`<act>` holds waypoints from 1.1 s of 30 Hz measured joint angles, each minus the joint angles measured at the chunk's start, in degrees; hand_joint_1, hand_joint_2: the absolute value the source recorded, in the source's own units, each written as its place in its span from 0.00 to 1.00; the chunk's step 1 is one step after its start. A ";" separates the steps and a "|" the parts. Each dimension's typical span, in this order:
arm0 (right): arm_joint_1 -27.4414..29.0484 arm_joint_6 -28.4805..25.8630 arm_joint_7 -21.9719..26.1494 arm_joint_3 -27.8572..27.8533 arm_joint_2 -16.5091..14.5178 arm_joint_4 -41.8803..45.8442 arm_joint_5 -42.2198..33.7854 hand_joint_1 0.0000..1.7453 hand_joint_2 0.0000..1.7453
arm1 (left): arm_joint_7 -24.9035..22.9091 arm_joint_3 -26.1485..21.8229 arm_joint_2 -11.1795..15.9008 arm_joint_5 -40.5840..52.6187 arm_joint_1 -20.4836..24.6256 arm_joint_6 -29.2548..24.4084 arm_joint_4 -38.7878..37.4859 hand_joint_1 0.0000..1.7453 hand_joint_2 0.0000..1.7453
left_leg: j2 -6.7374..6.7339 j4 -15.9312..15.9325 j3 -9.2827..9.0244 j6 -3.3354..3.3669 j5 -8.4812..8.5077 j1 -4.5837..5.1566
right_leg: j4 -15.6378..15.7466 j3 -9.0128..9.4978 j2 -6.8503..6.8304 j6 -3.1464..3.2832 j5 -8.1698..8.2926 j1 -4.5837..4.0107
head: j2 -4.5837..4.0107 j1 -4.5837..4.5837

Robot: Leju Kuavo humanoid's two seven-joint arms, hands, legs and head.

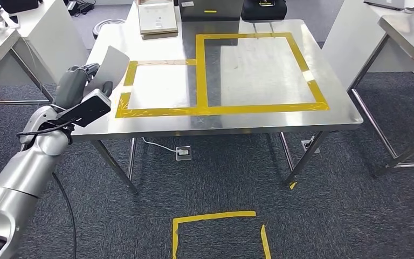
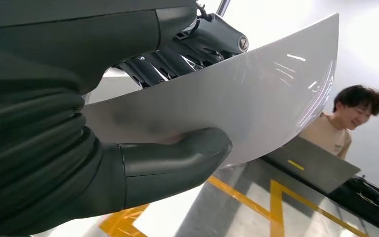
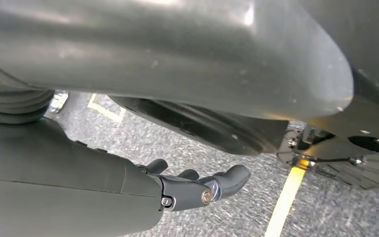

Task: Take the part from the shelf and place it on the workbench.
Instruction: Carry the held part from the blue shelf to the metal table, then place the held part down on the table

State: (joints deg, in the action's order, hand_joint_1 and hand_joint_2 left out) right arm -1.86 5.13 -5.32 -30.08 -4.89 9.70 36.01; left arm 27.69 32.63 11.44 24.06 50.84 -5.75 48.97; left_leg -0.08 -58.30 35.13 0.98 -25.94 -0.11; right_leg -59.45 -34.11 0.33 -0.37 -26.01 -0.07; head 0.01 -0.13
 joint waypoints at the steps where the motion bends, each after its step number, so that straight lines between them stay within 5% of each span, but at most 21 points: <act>1: 0.03 -0.05 -0.25 0.00 0.01 0.00 0.03 0.00 0.00 | 0.31 -0.04 0.39 -0.11 -0.15 -0.15 -0.11 1.00 1.00 | 0.00 0.44 -0.57 0.32 -0.10 -0.18 | -0.76 -0.13 -0.02 -0.21 -0.05 -0.01 | 0.00 -0.05; 3: 0.01 -0.21 -0.72 -0.01 -0.01 0.00 -0.04 0.00 0.00 | 0.90 -0.08 0.86 -0.09 -0.34 -0.31 -0.40 1.00 1.00 | 0.01 0.79 -1.88 0.66 -0.17 -0.50 | -4.25 -1.94 -0.05 -0.61 -1.72 0.14 | -0.01 -0.21; 5: -0.05 -0.40 -1.07 -0.10 -0.03 -0.01 -0.23 0.00 0.00 | 1.47 -0.08 0.89 0.23 -0.43 -0.34 -0.99 1.00 1.00 | 0.17 0.77 -2.32 0.55 -0.44 -0.57 | -10.66 -5.82 -0.06 -1.12 -4.27 0.57 | -0.01 -0.37; 7: -0.03 -0.55 -1.21 -0.31 -0.03 -0.01 -0.47 0.00 0.00 | 1.84 -0.05 0.52 0.76 -0.57 -0.34 -1.88 1.00 1.00 | 0.33 0.63 -2.82 0.07 -1.06 -0.81 | -14.12 -8.97 -0.09 -1.79 -4.34 1.14 | -0.01 -0.39; 8: 0.01 -0.61 -1.20 -0.41 -0.03 -0.01 -0.59 0.00 0.00 | 1.90 -0.04 0.28 0.99 -0.60 -0.35 -2.30 1.00 1.00 | 0.36 0.51 -3.20 -0.31 -1.49 -1.06 | -12.88 -9.12 -0.11 -2.16 -2.75 1.43 | -0.01 -0.38; 10: 0.09 -0.66 -1.13 -0.60 -0.03 -0.01 -0.73 0.00 0.00 | 1.96 -0.02 -0.18 1.28 -0.58 -0.43 -2.89 1.00 1.00 | 0.30 0.18 -4.17 -1.23 -2.64 -1.69 | -5.82 -6.84 -0.21 -2.97 2.01 2.01 | -0.01 -0.39; 11: 0.11 -0.68 -1.08 -0.69 -0.12 -0.02 -0.78 0.00 0.00 | 1.99 -0.02 -0.37 1.37 -0.51 -0.50 -3.11 1.00 1.00 | 0.24 0.00 -4.59 -1.73 -3.19 -1.91 | -2.49 -5.66 -0.28 -3.17 3.11 2.04 | -0.01 -0.48; 13: 0.06 -0.74 -0.93 -0.98 -0.25 -0.04 -0.88 0.00 0.00 | 2.08 0.01 -0.71 1.56 -0.31 -0.64 -3.56 1.00 1.00 | 0.12 -0.10 -5.23 -2.82 -4.02 -1.94 | 0.33 -4.34 -0.44 -2.26 2.90 1.78 | -0.01 -0.53; 15: -0.02 -0.76 -0.59 -1.29 -0.28 -0.03 -0.95 0.00 0.00 | 2.24 0.06 -1.03 1.67 -0.06 -0.76 -3.96 1.00 1.00 | 0.08 -0.53 -5.72 -3.78 -4.14 -1.91 | 0.18 -3.59 -0.42 -0.49 1.72 1.48 | -0.01 -0.42; 17: 0.04 -0.70 0.07 -1.43 -0.27 -0.01 -0.87 0.00 0.00 | 2.53 0.16 -1.22 1.66 0.20 -0.84 -4.26 1.00 1.00 | -0.03 -3.56 -4.46 -4.20 -3.26 -2.10 | 0.27 -2.31 -0.23 0.64 0.82 1.42 | -0.01 -0.22; 19: 0.12 -0.67 0.68 -1.45 -0.27 0.01 -0.69 0.00 0.00 | 2.82 0.33 -1.05 1.54 0.38 -0.89 -4.63 1.00 1.00 | -0.09 -9.72 -0.18 -4.11 -3.12 -2.03 | 0.43 -0.71 -0.04 1.40 -0.31 1.33 | -0.01 -0.07; 21: 0.27 -0.59 0.92 -1.46 -0.27 0.01 -0.49 0.00 0.00 | 3.02 0.49 -0.63 1.30 0.23 -0.90 -5.11 1.00 1.00 | -0.05 -14.99 4.90 -3.87 -5.95 -1.69 | 0.48 1.08 0.23 1.81 -1.81 1.12 | -0.01 -0.02; 23: 0.54 -0.51 0.94 -1.46 -0.27 0.01 -0.27 0.00 0.00 | 3.23 0.64 -0.25 1.01 0.02 -0.87 -5.52 1.00 1.00 | -0.04 -15.43 7.97 -3.43 -8.82 -1.35 | 0.50 3.23 0.47 1.97 -3.53 0.85 | -0.01 -0.01; 24: 0.65 -0.46 0.93 -1.46 -0.27 0.01 -0.20 0.00 0.00 | 3.35 0.72 -0.07 0.85 -0.01 -0.86 -5.66 1.00 1.00 | -0.03 -13.56 8.45 -3.07 -8.47 -1.15 | 0.50 4.43 0.53 1.97 -4.46 0.72 | -0.01 -0.01; 25: 0.75 -0.42 0.92 -1.46 -0.27 0.00 -0.14 0.00 0.00 | 3.46 0.79 0.13 0.71 -0.02 -0.85 -5.76 1.00 1.00 | -0.05 -10.57 8.45 -2.55 -5.95 -0.88 | 0.56 5.46 0.56 1.92 -5.42 0.62 | -0.01 -0.01; 28: 0.71 -0.22 0.82 -1.48 -0.34 -0.16 -0.02 0.00 0.00 | 3.63 1.06 0.80 0.39 -0.12 -0.81 -6.22 1.00 1.00 | 0.16 -1.85 7.90 -1.28 5.57 0.20 | 0.68 8.00 0.78 1.26 -8.25 0.31 | -0.01 -0.03; 29: 0.68 -0.14 0.78 -1.49 -0.34 -0.20 0.00 0.00 0.00 | 3.67 1.15 0.94 0.31 -0.16 -0.80 -6.34 1.00 1.00 | 0.33 -0.88 7.61 -1.11 6.90 0.35 | 0.54 8.71 0.82 0.92 -8.62 0.18 | -0.01 -0.08; 31: 0.67 0.05 0.74 -1.49 -0.20 -0.15 0.05 0.00 0.00 | 3.80 1.30 1.00 0.06 -0.05 -0.80 -6.34 1.00 1.00 | 0.60 -0.87 6.10 -0.72 5.92 0.13 | -1.53 8.54 0.75 0.31 -7.54 0.03 | -0.01 -0.20; 33: 0.58 0.18 0.75 -1.49 -0.02 -0.10 0.14 0.00 0.00 | 3.98 1.39 0.98 -0.32 0.24 -0.84 -6.31 1.00 1.00 | 0.68 -0.58 4.21 -0.16 4.63 -0.16 | -7.85 5.11 0.50 -0.26 -4.97 0.02 | -0.01 -0.44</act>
State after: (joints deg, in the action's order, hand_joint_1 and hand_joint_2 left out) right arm -1.28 5.31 -4.57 -31.56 -4.91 9.60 36.16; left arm 31.67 34.02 12.43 23.74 51.08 -6.60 42.66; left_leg 0.60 -58.87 39.34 0.82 -21.31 -0.28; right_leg -67.29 -29.00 0.83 -0.63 -30.98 -0.05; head 0.00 -0.56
